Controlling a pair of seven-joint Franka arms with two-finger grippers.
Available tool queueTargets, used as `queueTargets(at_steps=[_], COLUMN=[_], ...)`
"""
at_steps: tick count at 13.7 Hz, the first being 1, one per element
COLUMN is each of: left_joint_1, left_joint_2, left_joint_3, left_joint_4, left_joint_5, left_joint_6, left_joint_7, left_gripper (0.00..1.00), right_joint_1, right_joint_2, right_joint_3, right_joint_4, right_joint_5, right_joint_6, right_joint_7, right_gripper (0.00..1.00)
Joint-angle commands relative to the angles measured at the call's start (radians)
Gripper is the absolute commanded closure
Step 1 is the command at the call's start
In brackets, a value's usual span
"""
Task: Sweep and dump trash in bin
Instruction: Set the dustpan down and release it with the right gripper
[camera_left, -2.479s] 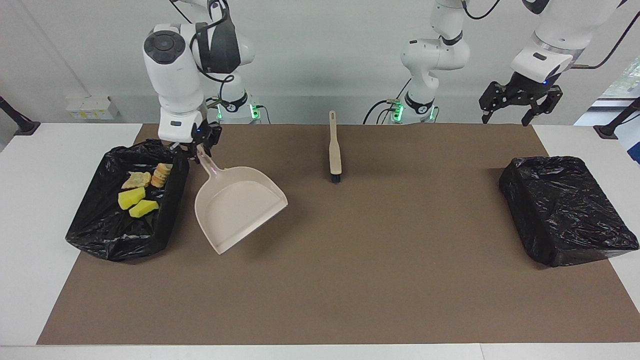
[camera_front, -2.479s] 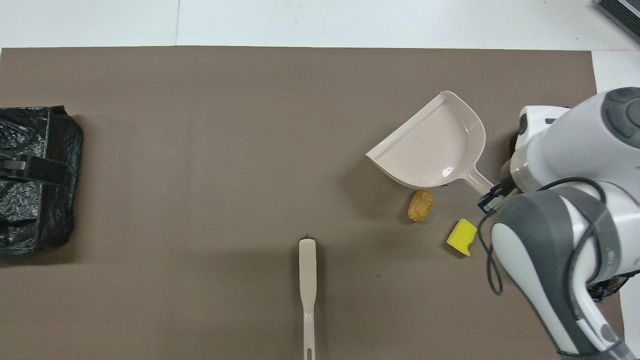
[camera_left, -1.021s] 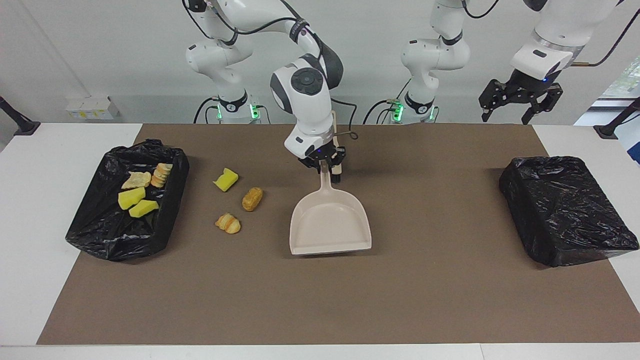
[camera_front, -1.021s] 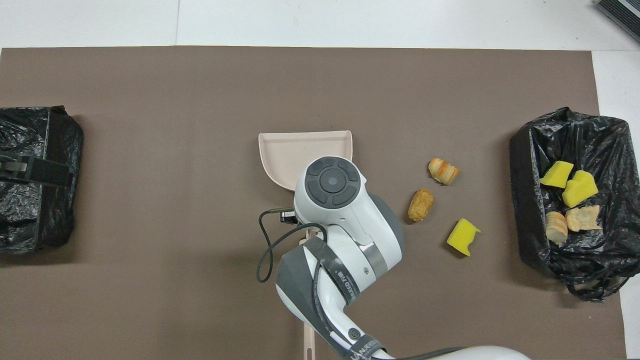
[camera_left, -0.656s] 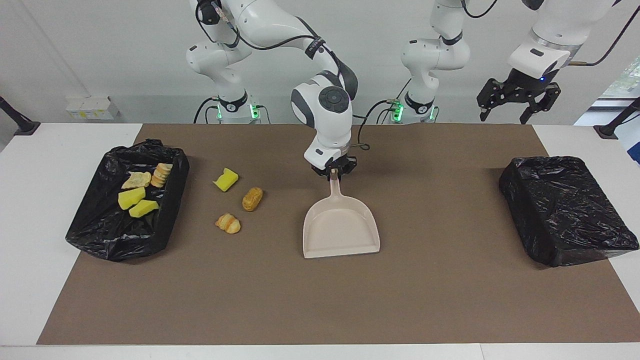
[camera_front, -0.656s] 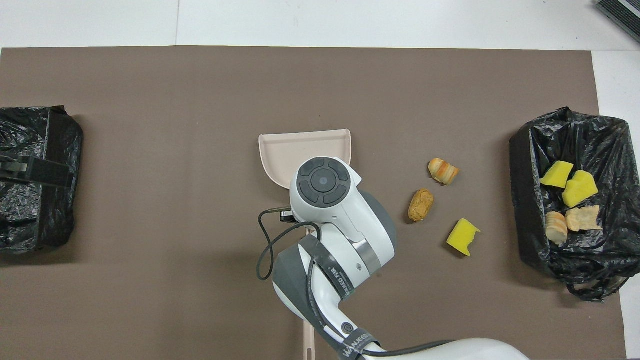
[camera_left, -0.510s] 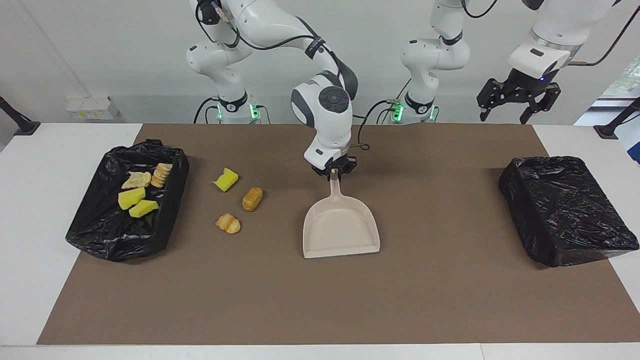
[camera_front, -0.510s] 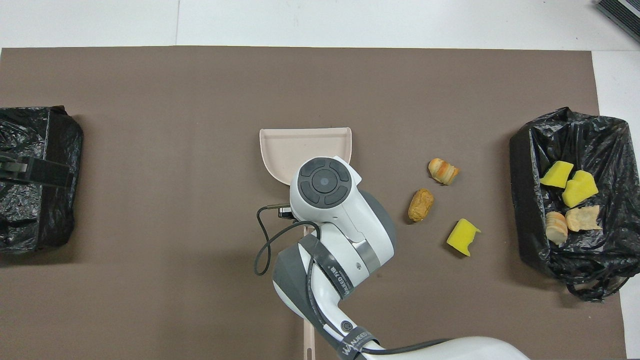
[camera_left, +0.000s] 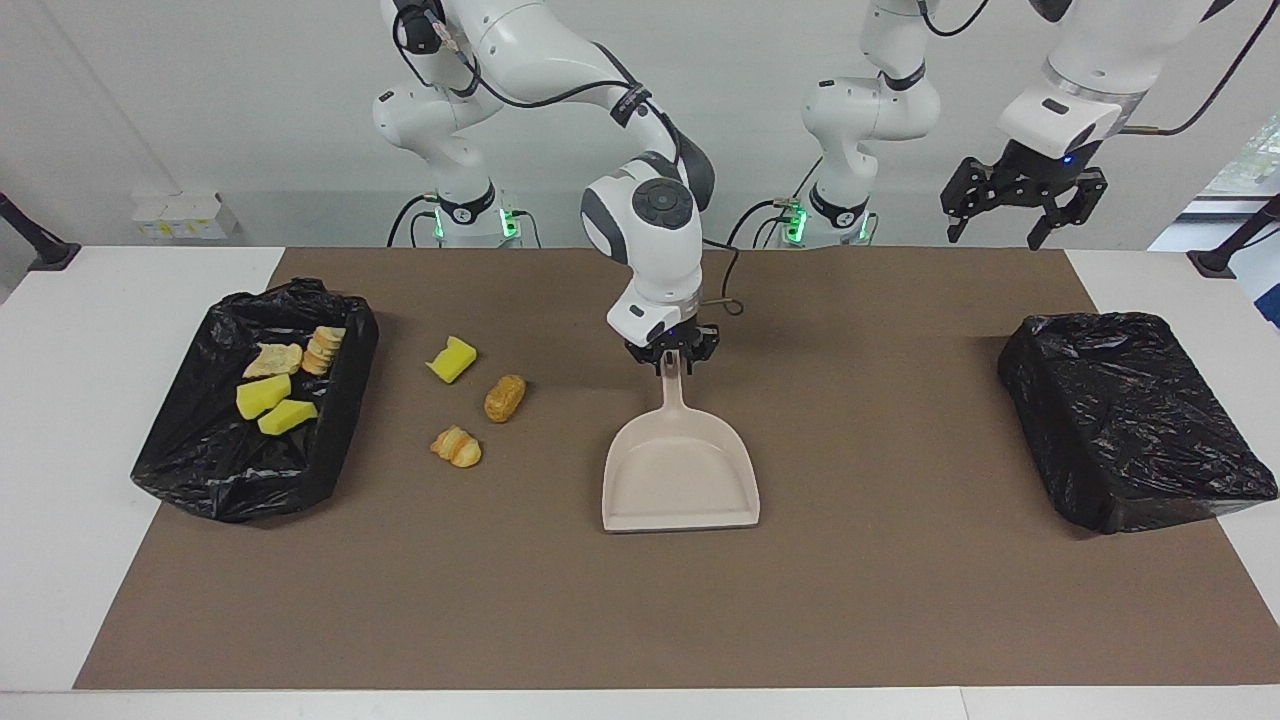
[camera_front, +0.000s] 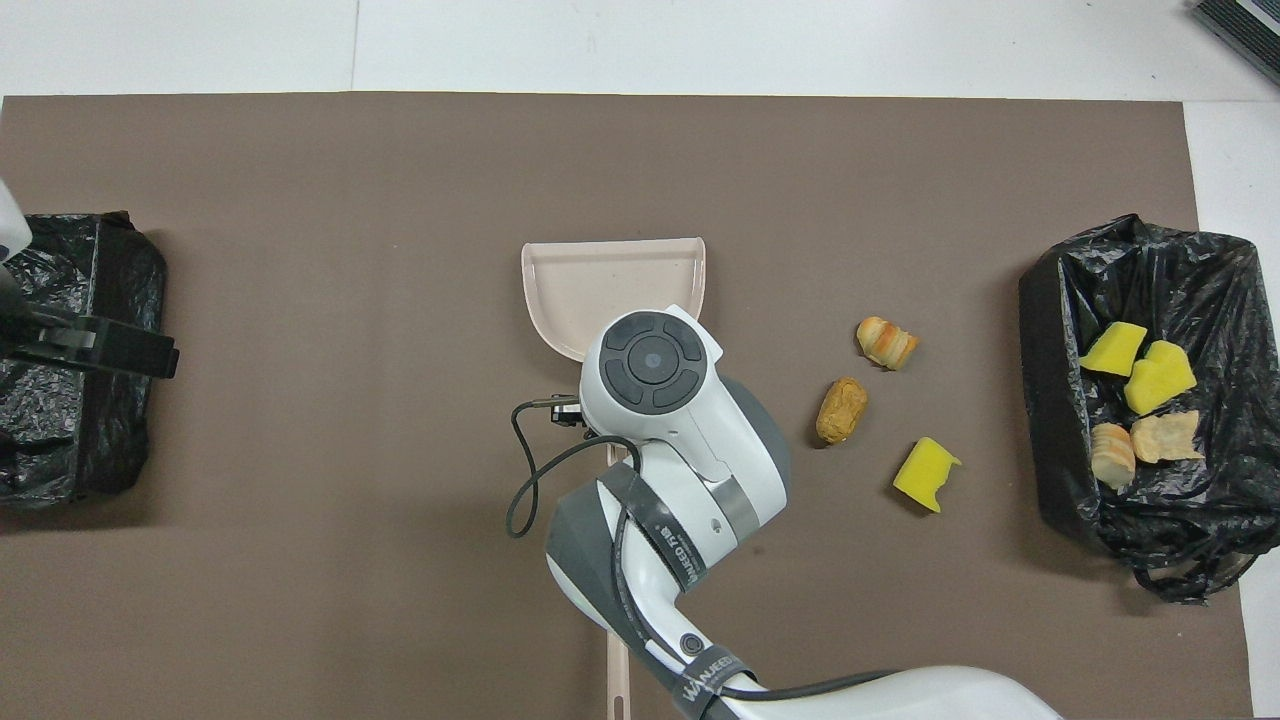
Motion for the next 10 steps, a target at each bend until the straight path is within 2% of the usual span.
queueTargets(at_steps=[1,3,6,7,10], left_joint_1=[-0.012,-0.021,-0.106,-0.139,-0.262], left_joint_2=[-0.009,-0.006,0.014,0.04,0.135], left_joint_3=[-0.036,-0.068,-0.076,-0.076,-0.076], left_joint_4=[-0.068,-0.117,-0.205,-0.225,-0.231], left_joint_5=[0.0,-0.001,-0.009,-0.032,-0.038], left_joint_6=[0.073,0.127,0.272,0.335,0.441], left_joint_7=[-0.006,-0.009,-0.133,-0.184,-0.371], left_gripper=[0.0,0.0,0.0,0.0,0.0], right_joint_1=[0.006,0.04,0.092,0.106,0.163], right_joint_2=[-0.084,-0.156,-0.265,-0.295,-0.401], right_joint_3=[0.008,0.036,0.042,0.042,0.042], right_joint_4=[-0.015,-0.089,-0.266,-0.32,-0.508], right_joint_5=[0.002,0.015,0.04,0.093,0.147], right_joint_6=[-0.117,-0.153,-0.121,-0.104,0.015], right_joint_7=[0.027,0.073,0.134,0.134,0.137], right_gripper=[0.0,0.0,0.0,0.0,0.0])
